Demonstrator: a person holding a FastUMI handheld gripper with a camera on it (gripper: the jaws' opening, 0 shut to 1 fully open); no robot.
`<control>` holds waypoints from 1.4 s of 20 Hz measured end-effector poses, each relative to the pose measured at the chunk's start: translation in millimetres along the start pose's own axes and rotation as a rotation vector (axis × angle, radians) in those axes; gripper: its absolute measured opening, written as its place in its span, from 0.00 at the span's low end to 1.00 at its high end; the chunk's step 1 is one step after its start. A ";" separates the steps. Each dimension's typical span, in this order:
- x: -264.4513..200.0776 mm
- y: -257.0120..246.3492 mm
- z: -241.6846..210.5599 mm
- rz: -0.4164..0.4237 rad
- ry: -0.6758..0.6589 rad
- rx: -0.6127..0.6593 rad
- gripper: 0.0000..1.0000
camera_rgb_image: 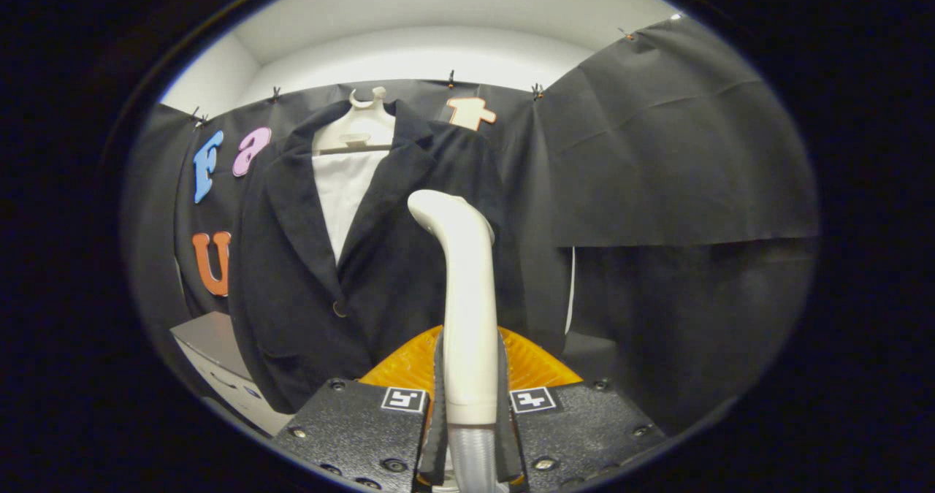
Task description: Iron the clothes twice with a garment steamer, once on the left side and once on the right side.
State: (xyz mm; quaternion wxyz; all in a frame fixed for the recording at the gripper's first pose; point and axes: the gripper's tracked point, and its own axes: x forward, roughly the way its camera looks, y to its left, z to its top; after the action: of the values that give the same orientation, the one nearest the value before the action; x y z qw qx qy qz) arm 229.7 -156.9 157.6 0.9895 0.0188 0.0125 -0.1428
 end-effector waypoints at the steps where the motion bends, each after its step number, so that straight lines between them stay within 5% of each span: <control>1: -2.7 -0.8 -5.8 -0.002 0.012 -0.002 0.29; 28: -68.7 -3.7 -155.4 -0.058 0.233 -0.090 0.29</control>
State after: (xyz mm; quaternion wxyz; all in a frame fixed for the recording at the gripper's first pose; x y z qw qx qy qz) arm 159.7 -134.6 4.3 0.9766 -0.0095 0.1344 -0.1676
